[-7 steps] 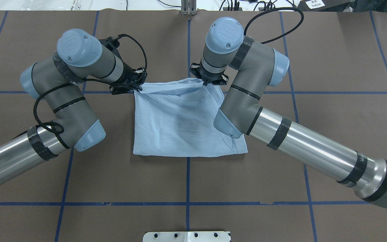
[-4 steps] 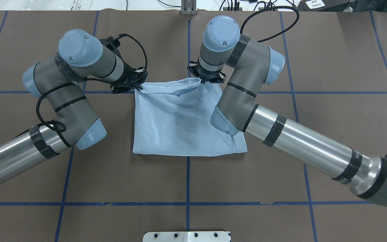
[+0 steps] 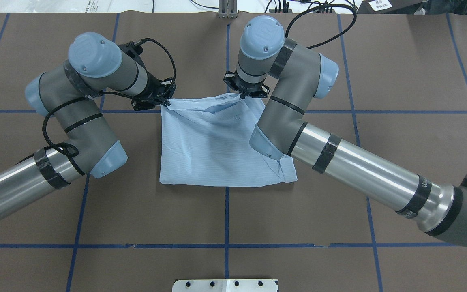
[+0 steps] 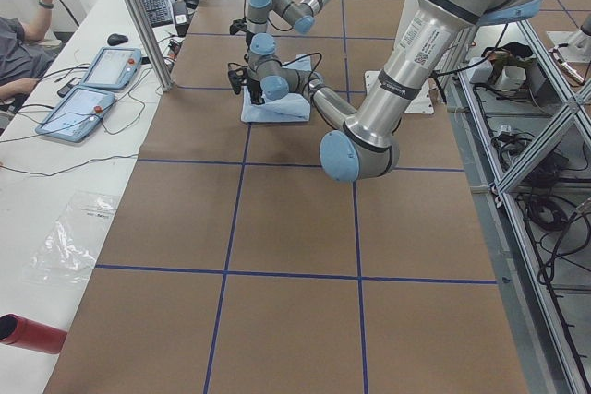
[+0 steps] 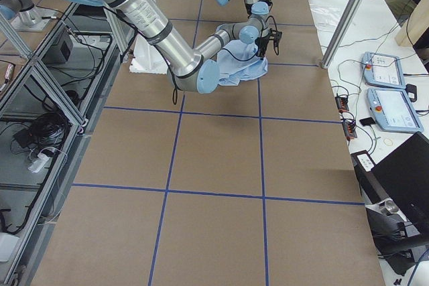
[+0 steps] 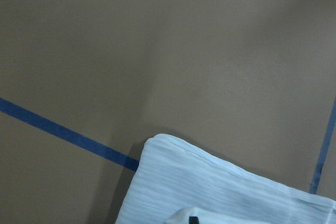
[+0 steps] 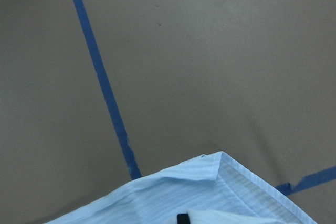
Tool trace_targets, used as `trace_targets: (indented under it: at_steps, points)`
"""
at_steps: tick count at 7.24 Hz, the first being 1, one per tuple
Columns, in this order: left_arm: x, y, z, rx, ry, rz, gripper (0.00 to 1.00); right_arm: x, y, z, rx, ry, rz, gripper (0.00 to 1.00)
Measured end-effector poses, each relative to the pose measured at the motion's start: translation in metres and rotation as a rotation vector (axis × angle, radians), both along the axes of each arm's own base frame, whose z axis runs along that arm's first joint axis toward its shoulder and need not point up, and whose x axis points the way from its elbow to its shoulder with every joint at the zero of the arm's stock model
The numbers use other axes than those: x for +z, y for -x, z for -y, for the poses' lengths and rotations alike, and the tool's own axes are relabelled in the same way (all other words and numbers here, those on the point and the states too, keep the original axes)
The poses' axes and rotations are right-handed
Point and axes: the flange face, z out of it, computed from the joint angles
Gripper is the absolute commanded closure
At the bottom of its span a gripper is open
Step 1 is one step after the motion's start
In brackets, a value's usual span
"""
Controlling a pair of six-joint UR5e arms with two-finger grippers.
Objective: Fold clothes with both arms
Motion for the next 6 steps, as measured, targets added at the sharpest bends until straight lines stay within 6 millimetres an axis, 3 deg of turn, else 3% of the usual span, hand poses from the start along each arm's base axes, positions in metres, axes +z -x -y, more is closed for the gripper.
trace_targets:
  at_steps: [3,6]
  points:
    - [0.0,0.012,0.011,-0.028,0.008,0.002,0.0,0.009,-0.006,0.017,0.029,-0.026,0.03,0.0]
    - [0.005,0.027,0.021,-0.042,0.008,0.013,0.0,0.011,-0.028,0.034,0.021,-0.039,0.035,0.0]
